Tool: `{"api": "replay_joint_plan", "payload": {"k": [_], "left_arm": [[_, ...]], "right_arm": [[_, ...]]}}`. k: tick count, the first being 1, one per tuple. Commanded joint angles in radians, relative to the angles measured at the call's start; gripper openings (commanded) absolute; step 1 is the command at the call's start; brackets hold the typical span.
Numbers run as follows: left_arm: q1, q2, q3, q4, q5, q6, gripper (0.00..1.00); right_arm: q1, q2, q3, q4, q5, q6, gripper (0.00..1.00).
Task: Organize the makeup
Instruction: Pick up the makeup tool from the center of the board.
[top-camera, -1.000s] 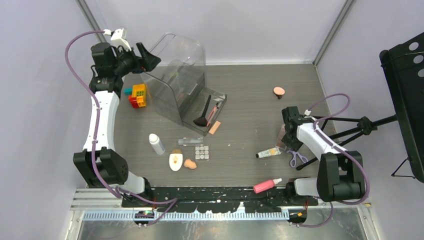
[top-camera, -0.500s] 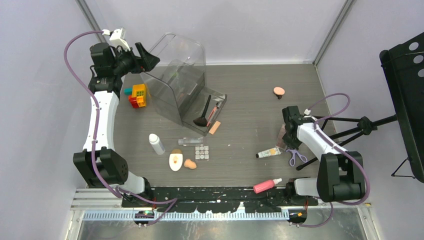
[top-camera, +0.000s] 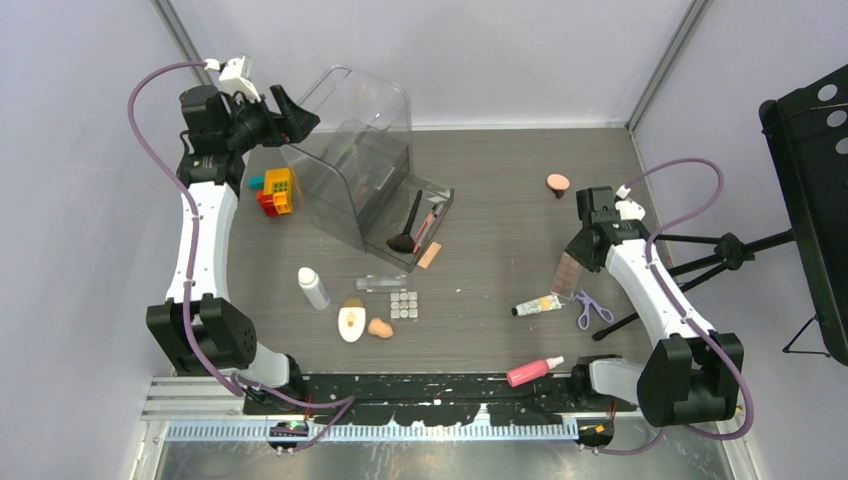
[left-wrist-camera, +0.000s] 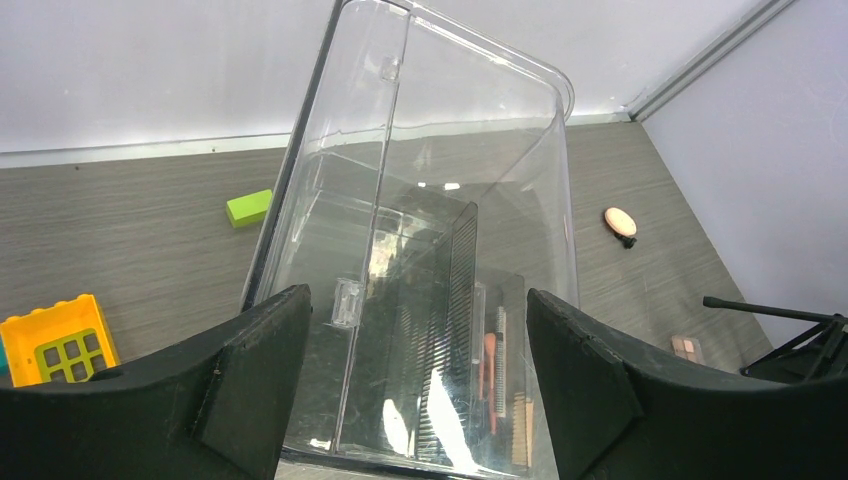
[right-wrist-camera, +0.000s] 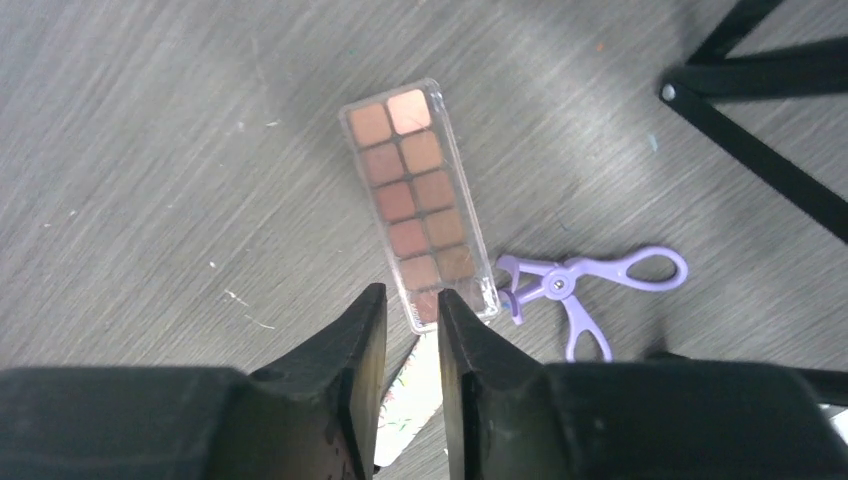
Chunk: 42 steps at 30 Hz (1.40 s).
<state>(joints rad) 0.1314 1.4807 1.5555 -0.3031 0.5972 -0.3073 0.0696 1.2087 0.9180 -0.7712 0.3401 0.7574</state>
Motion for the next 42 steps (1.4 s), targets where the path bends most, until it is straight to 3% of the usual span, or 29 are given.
{"api": "replay_joint_plan", "payload": {"k": [1,12,30,42], "left_arm": [[0.012,-0.006,-0.025,-0.044,0.004,-0.01,0.81],[0.011,0.0,-0.026,-0.037,0.013,-0.021,0.81],[0.018,0.0,-0.025,-0.036,0.015,-0.019,0.81],[0.019,-0.002,-0.028,-0.036,0.015,-0.019,0.81]], "right_arm": [[-0.003,0.0,-0.05,-0.037,0.03,0.025,0.35],[-0.003,0.063,-0.158,-0.033,0.031,0.082,0.38],[-0.002,0.134,-0.16,0.023,0.042,0.055,0.11],[0.029,-0.016,-0.08,0.042,-0.133,0.063,0.09]]}}
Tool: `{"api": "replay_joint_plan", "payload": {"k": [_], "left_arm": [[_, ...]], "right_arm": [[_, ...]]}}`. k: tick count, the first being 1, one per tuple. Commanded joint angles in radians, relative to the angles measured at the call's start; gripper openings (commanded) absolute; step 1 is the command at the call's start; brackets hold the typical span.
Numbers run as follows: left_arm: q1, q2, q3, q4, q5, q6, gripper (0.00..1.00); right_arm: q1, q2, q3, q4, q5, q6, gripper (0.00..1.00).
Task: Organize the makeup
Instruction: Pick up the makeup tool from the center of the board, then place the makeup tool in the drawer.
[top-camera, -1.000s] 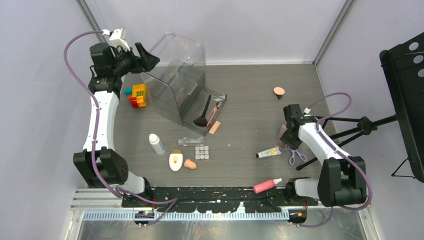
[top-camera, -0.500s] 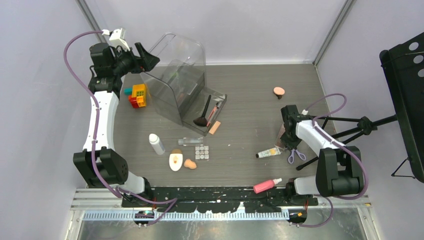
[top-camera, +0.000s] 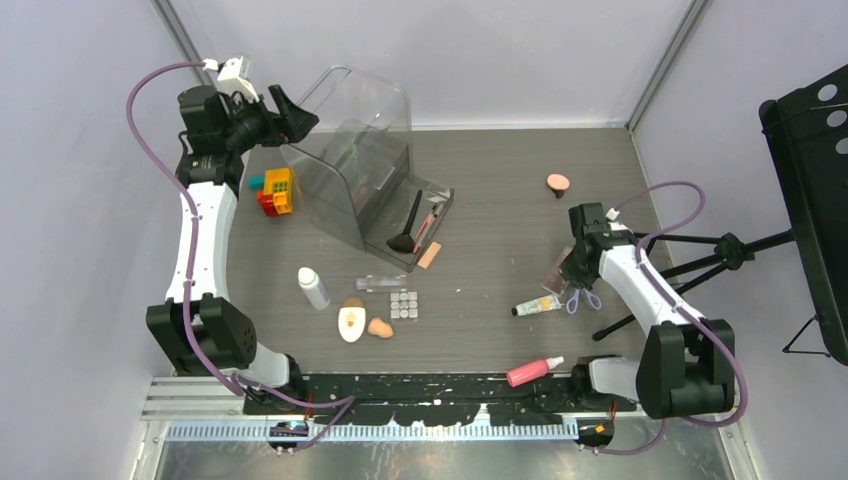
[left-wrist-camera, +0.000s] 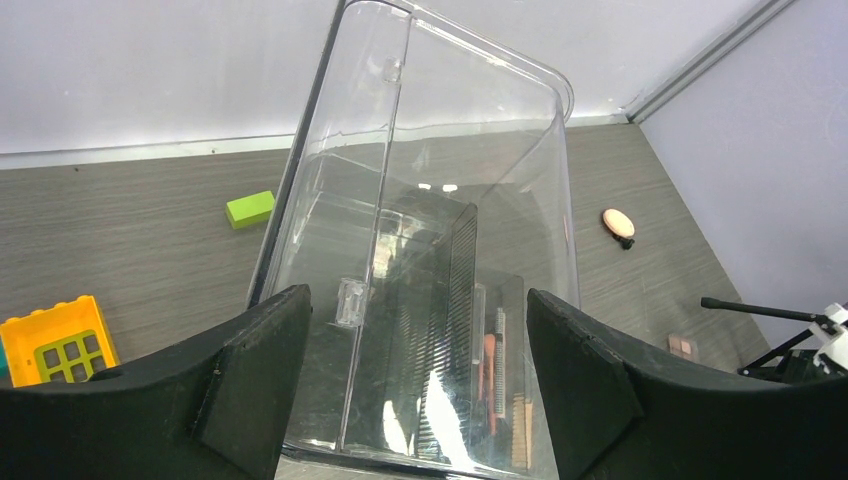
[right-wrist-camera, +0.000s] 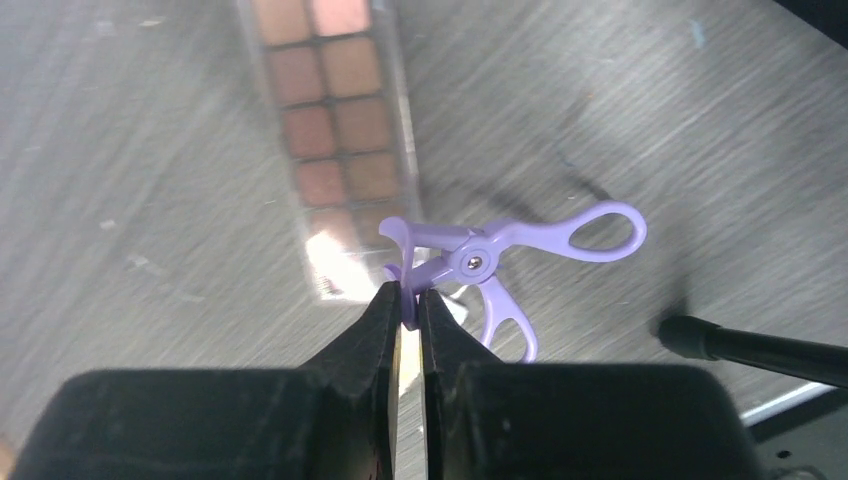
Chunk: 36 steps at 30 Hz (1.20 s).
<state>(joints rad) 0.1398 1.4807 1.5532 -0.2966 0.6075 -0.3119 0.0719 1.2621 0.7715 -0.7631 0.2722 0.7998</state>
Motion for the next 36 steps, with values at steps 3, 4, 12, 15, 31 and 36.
{"api": "replay_joint_plan", "payload": {"k": [3,4,12,15,31,36], "left_arm": [[0.011,-0.002,-0.025,-0.043,0.006,-0.016,0.81],[0.011,-0.001,-0.025,-0.044,0.007,-0.017,0.81],[0.013,-0.004,-0.025,-0.041,0.01,-0.019,0.81],[0.018,-0.001,-0.024,-0.035,0.018,-0.028,0.81],[0.022,-0.007,-0.029,-0.029,0.023,-0.021,0.82],[0.023,-0.009,-0.03,-0.029,0.025,-0.021,0.82]], "right_arm": [[0.074,-0.093,0.098,0.042,-0.071,0.039,0.09],[0.091,-0.09,0.111,0.046,-0.076,0.045,0.09],[0.32,0.117,0.271,0.131,-0.074,0.079,0.09],[0.408,0.231,0.362,0.186,-0.099,0.075,0.09],[0.6,0.772,0.987,0.414,-0.331,-0.088,0.08],[0.617,0.878,1.095,0.404,-0.35,-0.135,0.1]]}}
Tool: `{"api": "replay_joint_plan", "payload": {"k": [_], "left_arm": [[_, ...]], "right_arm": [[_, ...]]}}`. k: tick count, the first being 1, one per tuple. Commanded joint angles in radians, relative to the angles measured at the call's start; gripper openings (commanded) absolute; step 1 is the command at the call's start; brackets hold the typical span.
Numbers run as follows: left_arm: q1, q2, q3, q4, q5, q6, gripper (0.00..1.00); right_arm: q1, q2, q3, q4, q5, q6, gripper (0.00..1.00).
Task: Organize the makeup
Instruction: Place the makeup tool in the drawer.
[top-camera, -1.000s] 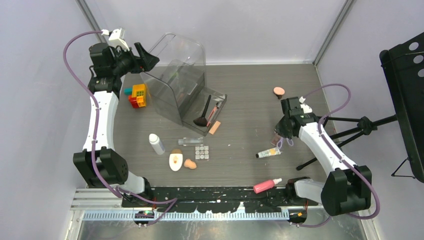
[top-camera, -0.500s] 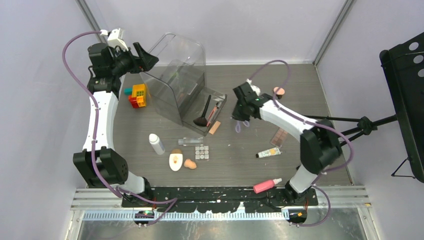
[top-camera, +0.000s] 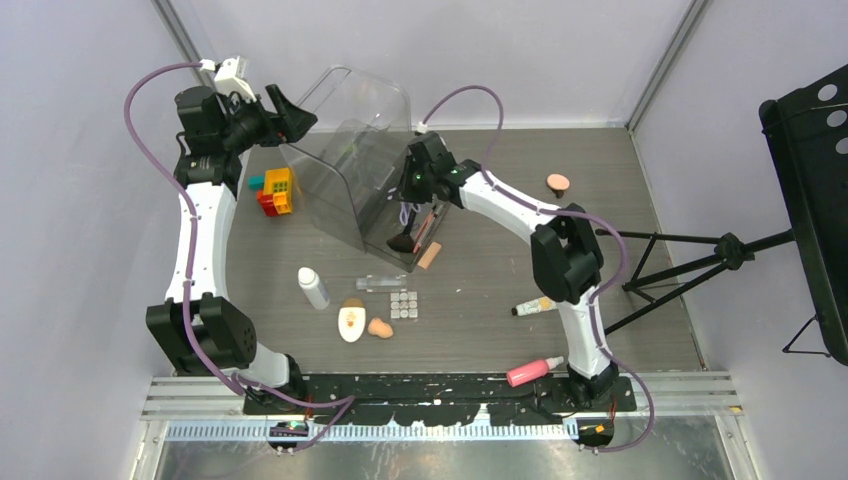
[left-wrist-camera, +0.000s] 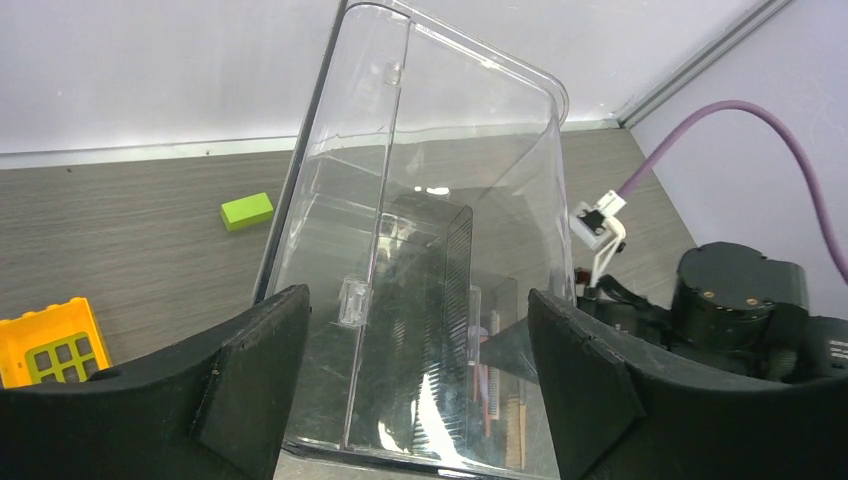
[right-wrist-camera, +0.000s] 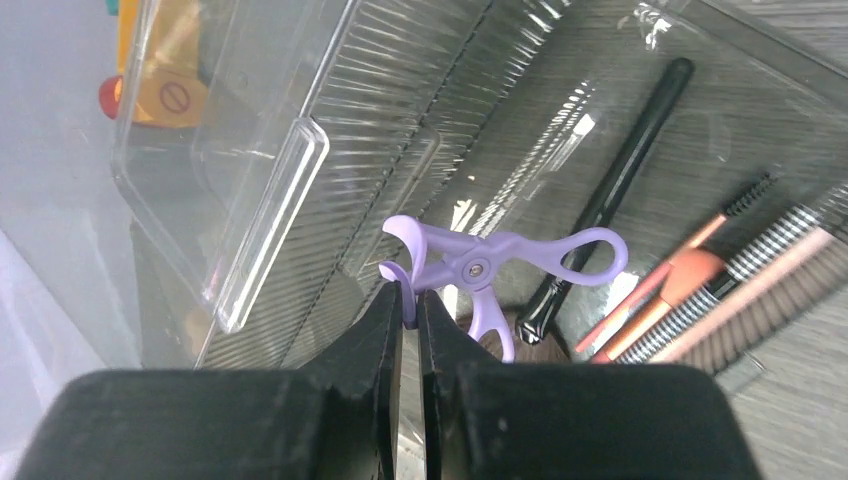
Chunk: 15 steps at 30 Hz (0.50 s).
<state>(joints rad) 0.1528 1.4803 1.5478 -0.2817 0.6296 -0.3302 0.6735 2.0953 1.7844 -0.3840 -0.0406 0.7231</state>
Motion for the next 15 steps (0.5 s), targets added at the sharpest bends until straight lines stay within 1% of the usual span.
{"api": "replay_joint_plan", "payload": {"k": [1,3,7,8,15], "left_arm": [[0.01,-0.009,-0.024,-0.045,0.003,-0.003,0.82],[0.012,-0.008,-0.024,-0.044,0.003,-0.003,0.82],[0.016,-0.009,-0.023,-0.043,0.007,-0.008,0.82],[0.017,-0.008,-0.023,-0.042,0.01,-0.01,0.82],[0.021,-0.009,-0.024,-0.036,0.015,-0.017,0.82]], "right_arm": [[0.015,0.058,0.088,0.019,-0.038,-0.058,0.11],[0.015,0.069,0.084,0.008,-0.033,-0.057,0.17],[0.016,0.047,0.043,0.008,-0.014,-0.068,0.34],[0.017,0.037,0.033,0.008,-0.01,-0.071,0.37],[0.016,-0.051,-0.029,-0.003,0.037,-0.097,0.39]]}}
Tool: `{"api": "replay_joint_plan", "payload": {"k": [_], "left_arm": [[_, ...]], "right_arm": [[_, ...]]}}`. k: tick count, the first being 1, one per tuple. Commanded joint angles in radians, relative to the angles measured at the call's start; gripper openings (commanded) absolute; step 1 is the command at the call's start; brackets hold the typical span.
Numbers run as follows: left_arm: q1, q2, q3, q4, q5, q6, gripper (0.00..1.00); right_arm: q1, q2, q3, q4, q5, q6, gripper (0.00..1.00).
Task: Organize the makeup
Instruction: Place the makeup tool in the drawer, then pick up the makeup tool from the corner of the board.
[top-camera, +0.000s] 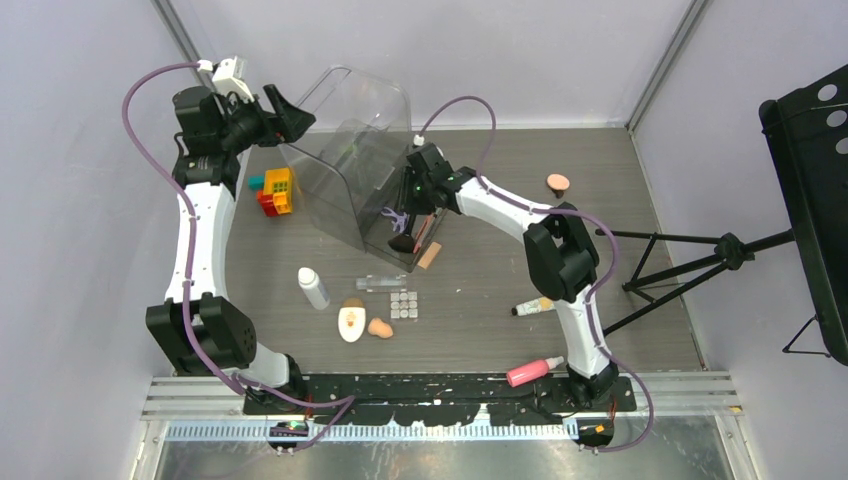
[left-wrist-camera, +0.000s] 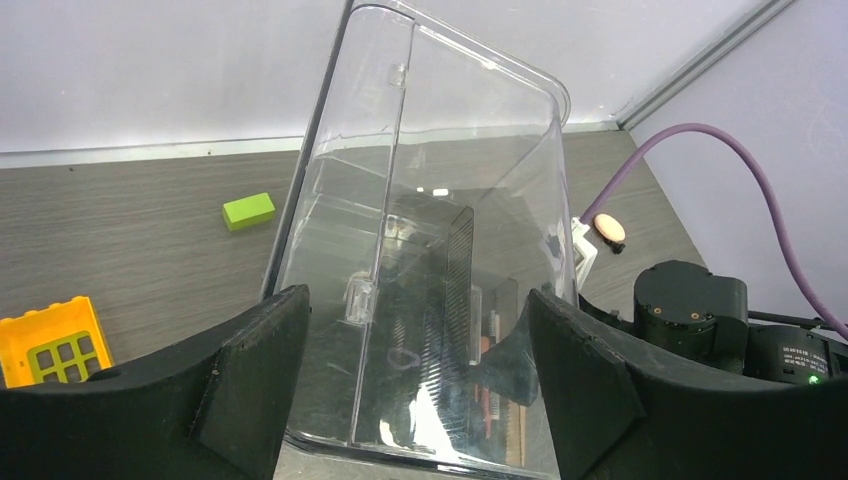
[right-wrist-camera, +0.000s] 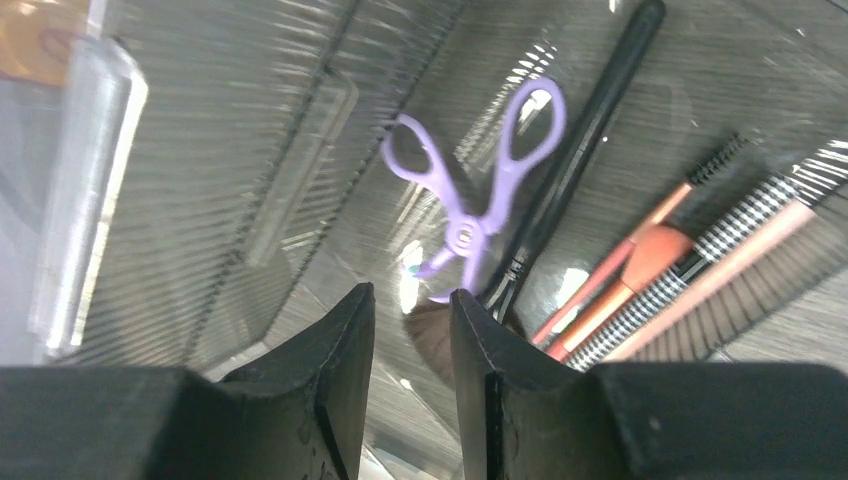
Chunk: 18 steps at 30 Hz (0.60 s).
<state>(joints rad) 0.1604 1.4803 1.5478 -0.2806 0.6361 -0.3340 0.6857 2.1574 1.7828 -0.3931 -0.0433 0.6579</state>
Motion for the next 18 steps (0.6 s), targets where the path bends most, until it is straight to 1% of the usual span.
{"api": "replay_joint_plan", "payload": {"k": [1,11,14,18], "left_arm": [[0.013,-0.012,-0.024,-0.037,0.009,-0.013,0.82],[0.016,-0.012,-0.025,-0.035,0.01,-0.016,0.82],[0.015,-0.011,-0.025,-0.035,0.011,-0.017,0.82],[0.015,-0.011,-0.026,-0.03,0.012,-0.024,0.82]], "right_arm": [[0.004,-0.128,-0.042,0.006,0.078,-0.032,0.39],[0.0,-0.284,-0.205,0.022,0.211,-0.053,0.4],[-0.025,-0.343,-0.262,0.023,0.238,-0.05,0.4],[-0.097,-0.435,-0.336,-0.008,0.232,-0.035,0.4]]}}
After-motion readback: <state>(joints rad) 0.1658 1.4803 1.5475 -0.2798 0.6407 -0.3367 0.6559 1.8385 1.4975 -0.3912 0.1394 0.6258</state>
